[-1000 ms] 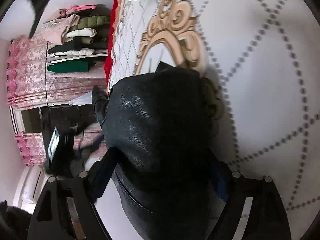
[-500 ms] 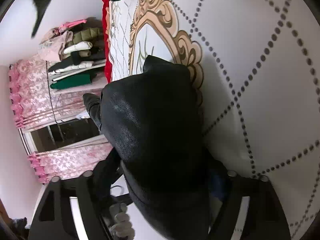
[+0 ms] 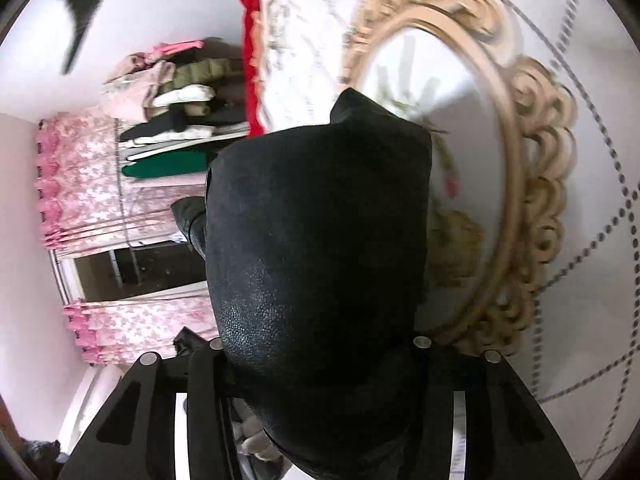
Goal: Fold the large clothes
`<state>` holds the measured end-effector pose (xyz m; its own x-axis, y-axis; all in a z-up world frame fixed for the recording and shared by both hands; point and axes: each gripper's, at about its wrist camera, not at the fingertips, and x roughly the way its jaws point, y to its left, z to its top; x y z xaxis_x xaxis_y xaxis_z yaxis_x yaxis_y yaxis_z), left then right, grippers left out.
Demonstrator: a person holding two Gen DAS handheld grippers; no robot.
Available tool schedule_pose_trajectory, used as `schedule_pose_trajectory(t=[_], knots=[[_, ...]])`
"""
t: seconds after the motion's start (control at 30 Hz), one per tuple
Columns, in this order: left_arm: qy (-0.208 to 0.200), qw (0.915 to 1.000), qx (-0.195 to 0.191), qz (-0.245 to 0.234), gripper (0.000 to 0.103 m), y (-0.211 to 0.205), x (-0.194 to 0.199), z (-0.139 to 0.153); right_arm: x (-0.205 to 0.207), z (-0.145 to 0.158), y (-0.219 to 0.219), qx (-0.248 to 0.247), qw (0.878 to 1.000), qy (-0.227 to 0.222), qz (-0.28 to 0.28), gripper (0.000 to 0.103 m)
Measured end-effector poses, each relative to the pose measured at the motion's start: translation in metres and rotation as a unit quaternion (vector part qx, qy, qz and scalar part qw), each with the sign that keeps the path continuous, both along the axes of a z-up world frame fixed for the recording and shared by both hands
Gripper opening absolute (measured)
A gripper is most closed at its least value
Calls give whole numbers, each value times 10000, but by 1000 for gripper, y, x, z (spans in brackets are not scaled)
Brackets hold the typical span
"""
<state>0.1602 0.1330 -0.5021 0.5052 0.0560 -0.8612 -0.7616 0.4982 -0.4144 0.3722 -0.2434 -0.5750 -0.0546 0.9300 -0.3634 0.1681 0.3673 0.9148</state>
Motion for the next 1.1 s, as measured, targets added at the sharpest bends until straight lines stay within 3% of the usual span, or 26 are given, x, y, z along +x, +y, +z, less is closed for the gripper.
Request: schedule_pose_trajectory(t=[0.2,0.4,0.6,0.77,0.93,1.03,1.1], knots=[[-224,9987,3,-467,32,2,19,41,8,43,14,88,9997,-109,-177,48],[-546,9939,52,-957,32,3,68,95,37,107,8,125,9979,-433,-473,48],[-1103,9845,127,-1356,32,-17,139,172,83,182,-27,251,9926,-823,-856,48],[-1488,9737,220,-1710,32,-57,232,217,168,238,-72,376,9872,-1072,-1123,47],[-1685,9675,132,-1880,32,-103,329,209,261,246,-128,377,9858,-1068,-1243,48],[-1704,9652,91,-1984,32,-128,381,183,326,221,-167,404,9877,-839,-1253,48],[-1500,9662,59,-2095,32,-144,415,151,360,197,-189,255,9898,-629,-1256,48]])
